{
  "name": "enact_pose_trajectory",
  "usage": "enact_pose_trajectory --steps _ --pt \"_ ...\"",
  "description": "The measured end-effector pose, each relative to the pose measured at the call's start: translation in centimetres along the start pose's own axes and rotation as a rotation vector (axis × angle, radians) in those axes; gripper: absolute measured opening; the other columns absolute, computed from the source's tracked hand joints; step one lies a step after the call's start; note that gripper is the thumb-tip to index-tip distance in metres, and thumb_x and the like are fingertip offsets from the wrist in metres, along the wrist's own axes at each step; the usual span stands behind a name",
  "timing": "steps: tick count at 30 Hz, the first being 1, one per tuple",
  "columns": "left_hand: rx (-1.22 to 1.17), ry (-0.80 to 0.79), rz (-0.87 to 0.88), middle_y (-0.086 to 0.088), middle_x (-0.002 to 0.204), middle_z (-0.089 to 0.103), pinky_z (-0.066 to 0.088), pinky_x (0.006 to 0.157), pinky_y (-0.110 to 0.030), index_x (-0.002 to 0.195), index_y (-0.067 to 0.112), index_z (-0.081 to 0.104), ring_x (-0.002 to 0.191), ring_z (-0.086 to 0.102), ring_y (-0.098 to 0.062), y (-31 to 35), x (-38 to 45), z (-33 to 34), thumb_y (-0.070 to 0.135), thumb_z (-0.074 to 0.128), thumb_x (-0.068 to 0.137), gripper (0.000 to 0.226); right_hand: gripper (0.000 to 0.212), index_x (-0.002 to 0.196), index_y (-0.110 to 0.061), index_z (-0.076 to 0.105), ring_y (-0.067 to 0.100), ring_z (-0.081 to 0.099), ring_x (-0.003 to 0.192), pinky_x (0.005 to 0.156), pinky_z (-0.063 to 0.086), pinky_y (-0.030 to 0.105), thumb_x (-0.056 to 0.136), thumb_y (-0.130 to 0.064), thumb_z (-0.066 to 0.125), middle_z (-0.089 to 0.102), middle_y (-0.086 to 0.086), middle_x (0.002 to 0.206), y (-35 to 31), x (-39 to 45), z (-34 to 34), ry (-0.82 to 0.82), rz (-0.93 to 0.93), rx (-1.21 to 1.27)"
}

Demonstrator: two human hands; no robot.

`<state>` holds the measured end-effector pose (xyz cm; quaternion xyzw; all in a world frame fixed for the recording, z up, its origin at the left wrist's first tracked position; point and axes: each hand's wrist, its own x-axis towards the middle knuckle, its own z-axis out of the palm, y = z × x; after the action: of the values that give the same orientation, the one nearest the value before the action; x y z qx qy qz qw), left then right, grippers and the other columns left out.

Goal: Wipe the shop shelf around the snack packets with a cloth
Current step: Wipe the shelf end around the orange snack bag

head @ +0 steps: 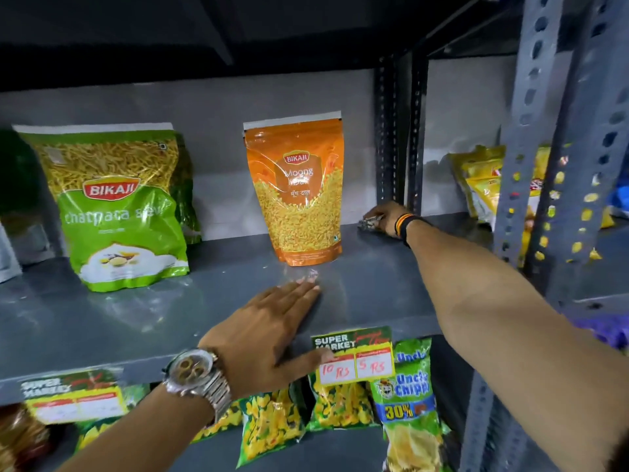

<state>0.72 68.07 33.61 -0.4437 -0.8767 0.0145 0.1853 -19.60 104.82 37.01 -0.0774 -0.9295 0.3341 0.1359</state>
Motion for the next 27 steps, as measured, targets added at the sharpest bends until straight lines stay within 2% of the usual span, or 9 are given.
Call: enact_pose_trajectory --steps 3,6,9,12,15,16,18,21,27 --pt "0.006 0.005 0.001 -0.004 0.169 0.022 0.005 0.123 -0.030 0.163 0.013 0.020 0.154 0.025 -0.018 0.0 0.1 0.1 0.079 0.031 0.096 0.095 0.038 0.105 -0.011 0.076 0.026 0.064 0.108 0.103 0.047 0.029 0.084 0.012 0.053 0.071 0.015 0.113 -1.6 -1.1 0.5 -0.032 -0.045 0.048" --pt "-0.006 -0.020 0.007 -0.005 0.168 0.024 0.009 0.124 -0.031 0.163 0.014 0.019 0.154 0.026 -0.019 0.0 0.1 0.0 0.080 0.029 0.095 0.095 0.039 0.113 -0.014 0.074 0.017 0.061 0.110 0.097 0.042 0.018 0.087 0.007 0.054 0.069 0.006 0.122 -3.1 -3.9 -0.1 -0.108 -0.082 0.049" --pt "-0.017 -0.044 0.019 -0.006 0.169 0.024 0.016 0.127 -0.035 0.163 0.013 0.019 0.154 0.026 -0.020 0.1 -0.2 -0.2 0.080 0.027 0.095 0.096 0.039 0.117 -0.019 0.072 0.013 0.058 0.109 0.095 0.042 0.017 0.088 0.004 0.058 0.065 -0.001 0.124 -4.0 -7.1 -0.9 -0.159 -0.084 0.039" --pt "-0.024 -0.056 0.026 -0.007 0.169 0.024 0.019 0.127 -0.037 0.163 0.013 0.017 0.154 0.025 -0.021 0.3 -0.2 -0.4 0.081 0.025 0.094 0.097 0.042 0.116 -0.023 0.072 0.009 0.059 0.097 0.076 0.049 0.016 0.088 0.004 0.058 0.063 -0.003 0.131 -4.5 -10.9 -1.9 -0.173 -0.072 0.016" --pt "-0.025 -0.067 0.037 -0.011 0.168 0.025 0.022 0.126 -0.040 0.162 0.010 0.019 0.154 0.027 -0.024 0.0 -0.1 -0.4 0.084 0.017 0.089 0.104 0.045 0.119 -0.026 0.070 -0.003 0.054 0.080 0.065 0.042 0.006 0.089 0.004 0.056 0.061 -0.004 0.135 -5.3 -15.6 -2.7 -0.158 -0.078 0.006" --pt "-0.028 -0.072 0.041 -0.012 0.168 0.025 0.022 0.126 -0.040 0.162 0.009 0.019 0.154 0.026 -0.025 -0.2 0.0 -0.4 0.085 0.017 0.089 0.105 0.044 0.120 -0.025 0.070 -0.005 0.054 0.080 0.067 0.041 0.004 0.089 0.003 0.056 0.061 -0.004 0.136 -5.7 -17.4 -2.8 -0.152 -0.093 0.005" --pt "-0.040 -0.091 0.052 -0.010 0.169 0.021 0.020 0.126 -0.038 0.162 0.010 0.018 0.155 0.024 -0.024 -0.5 0.1 -0.5 0.083 0.022 0.090 0.103 0.042 0.121 -0.025 0.070 0.004 0.061 0.101 0.082 0.045 0.009 0.091 0.001 0.056 0.060 -0.003 0.137 -6.4 -20.5 -2.6 -0.158 -0.123 0.013" --pt "-0.026 -0.108 0.065 -0.008 0.170 0.020 0.020 0.123 -0.036 0.163 0.013 0.015 0.153 0.027 -0.023 -1.1 -0.2 -1.2 0.080 0.026 0.092 0.099 0.036 0.115 -0.029 0.072 0.021 0.059 0.123 0.106 0.047 0.035 0.093 -0.004 0.058 0.063 -0.004 0.134 -7.7 -23.9 -2.9 -0.239 -0.167 0.027" --pt "-0.033 -0.108 -0.015 -0.008 0.167 0.028 0.031 0.122 -0.044 0.163 0.017 0.016 0.149 0.036 -0.027 -3.0 -1.8 -0.9 0.089 0.020 0.087 0.104 0.034 0.103 -0.024 0.076 0.021 0.062 0.116 0.103 0.048 0.031 0.091 0.001 0.055 0.069 0.004 0.123 -7.2 -23.2 -5.0 0.154 -0.049 -0.023"
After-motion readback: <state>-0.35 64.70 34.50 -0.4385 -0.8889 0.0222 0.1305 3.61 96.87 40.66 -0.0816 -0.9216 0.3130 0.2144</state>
